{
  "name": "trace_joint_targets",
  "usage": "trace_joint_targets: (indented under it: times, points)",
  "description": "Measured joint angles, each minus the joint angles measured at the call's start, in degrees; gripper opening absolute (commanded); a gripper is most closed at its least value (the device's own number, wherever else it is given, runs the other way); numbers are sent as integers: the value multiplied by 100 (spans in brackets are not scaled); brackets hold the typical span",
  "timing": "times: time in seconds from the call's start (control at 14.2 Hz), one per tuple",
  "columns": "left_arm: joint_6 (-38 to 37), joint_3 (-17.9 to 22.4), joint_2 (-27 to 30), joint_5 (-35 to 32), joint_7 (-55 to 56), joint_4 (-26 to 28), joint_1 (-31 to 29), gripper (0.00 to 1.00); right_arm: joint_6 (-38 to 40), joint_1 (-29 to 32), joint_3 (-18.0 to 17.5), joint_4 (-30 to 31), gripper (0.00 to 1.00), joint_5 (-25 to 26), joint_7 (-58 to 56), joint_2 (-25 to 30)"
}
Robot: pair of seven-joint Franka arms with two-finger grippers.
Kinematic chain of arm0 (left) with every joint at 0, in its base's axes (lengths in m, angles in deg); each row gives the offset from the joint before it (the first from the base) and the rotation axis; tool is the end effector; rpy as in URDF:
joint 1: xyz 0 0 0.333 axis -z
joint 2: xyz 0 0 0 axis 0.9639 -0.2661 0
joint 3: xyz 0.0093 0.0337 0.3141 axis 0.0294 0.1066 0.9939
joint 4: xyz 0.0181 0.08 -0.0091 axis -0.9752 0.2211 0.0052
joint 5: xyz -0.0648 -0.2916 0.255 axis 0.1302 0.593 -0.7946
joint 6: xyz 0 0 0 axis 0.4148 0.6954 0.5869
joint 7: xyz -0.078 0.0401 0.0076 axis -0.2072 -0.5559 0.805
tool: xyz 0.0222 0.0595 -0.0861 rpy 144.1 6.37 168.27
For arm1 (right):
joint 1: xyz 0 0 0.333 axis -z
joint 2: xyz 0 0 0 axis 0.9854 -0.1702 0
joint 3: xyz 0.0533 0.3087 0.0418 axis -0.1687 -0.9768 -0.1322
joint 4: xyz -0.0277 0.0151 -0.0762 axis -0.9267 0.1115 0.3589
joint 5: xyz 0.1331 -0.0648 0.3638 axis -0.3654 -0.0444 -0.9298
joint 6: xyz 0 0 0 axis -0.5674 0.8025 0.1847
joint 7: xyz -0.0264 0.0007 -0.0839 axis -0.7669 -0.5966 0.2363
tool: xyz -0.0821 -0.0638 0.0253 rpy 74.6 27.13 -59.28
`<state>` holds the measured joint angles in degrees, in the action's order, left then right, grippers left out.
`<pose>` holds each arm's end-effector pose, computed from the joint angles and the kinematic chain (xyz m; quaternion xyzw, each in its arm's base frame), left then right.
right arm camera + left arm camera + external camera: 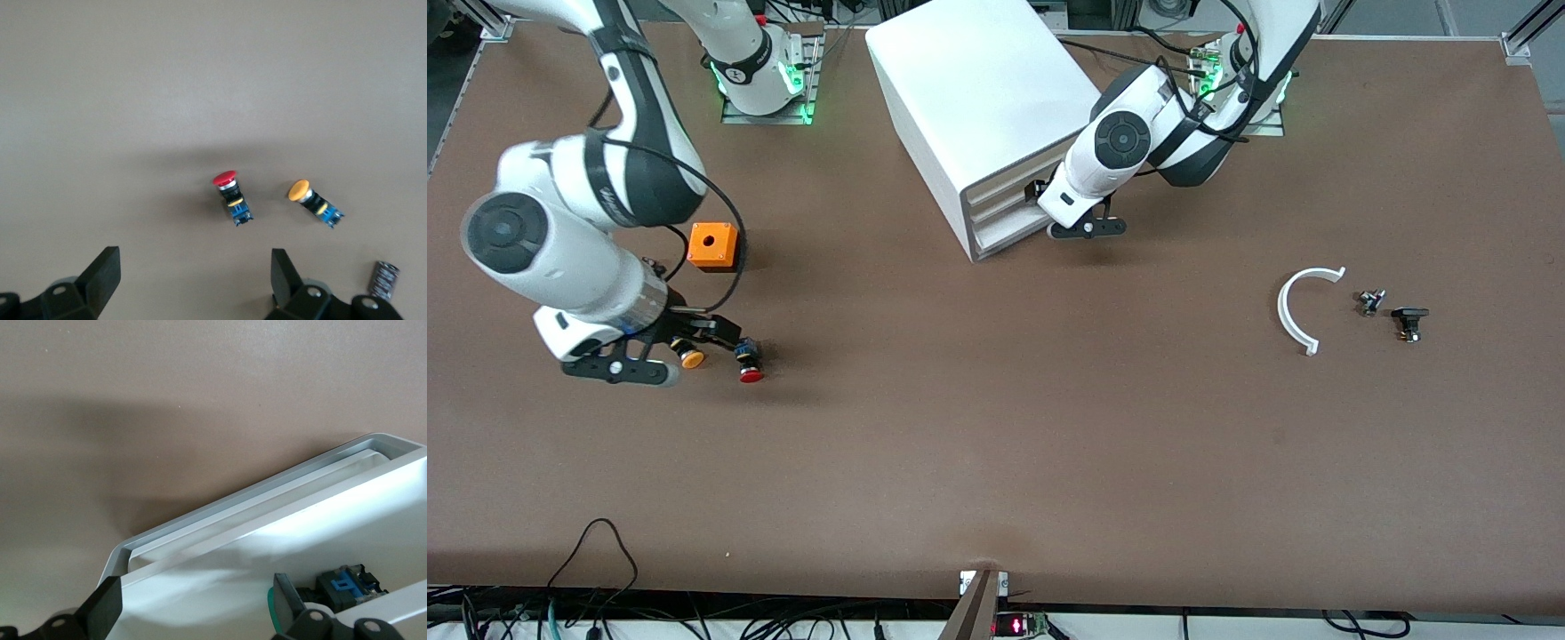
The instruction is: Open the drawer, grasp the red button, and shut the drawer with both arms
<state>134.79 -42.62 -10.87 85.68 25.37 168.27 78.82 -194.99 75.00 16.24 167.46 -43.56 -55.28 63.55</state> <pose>0.3881 -0.3822 0.2757 0.9823 0.0675 -0.1634 0.0617 0.6499 0.1061 0.4495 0.9982 -0.0576 0.0083 0.0129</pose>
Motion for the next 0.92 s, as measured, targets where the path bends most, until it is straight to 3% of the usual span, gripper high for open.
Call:
trace_joint_targets:
  times: [0.28,0.56,0.71,0.92]
  points:
    - [102,289,456,-170,-234,-151,-434,100,1003,195,285,-474,100,-3,6,432]
    - [-50,1153,1187,-271,-1081,-570,-1069,100,1666,327,853,-541,100,-75,-173,813]
    - [-608,1611,1526,-288,-1549,-785,-1093,100,2003,547,922,-541,100,-77,-666,929]
    - [-2224,2386,1971,-294,-2739,-1476,-1095,100,2185,778,937,-536,100,-104,-1261,1061]
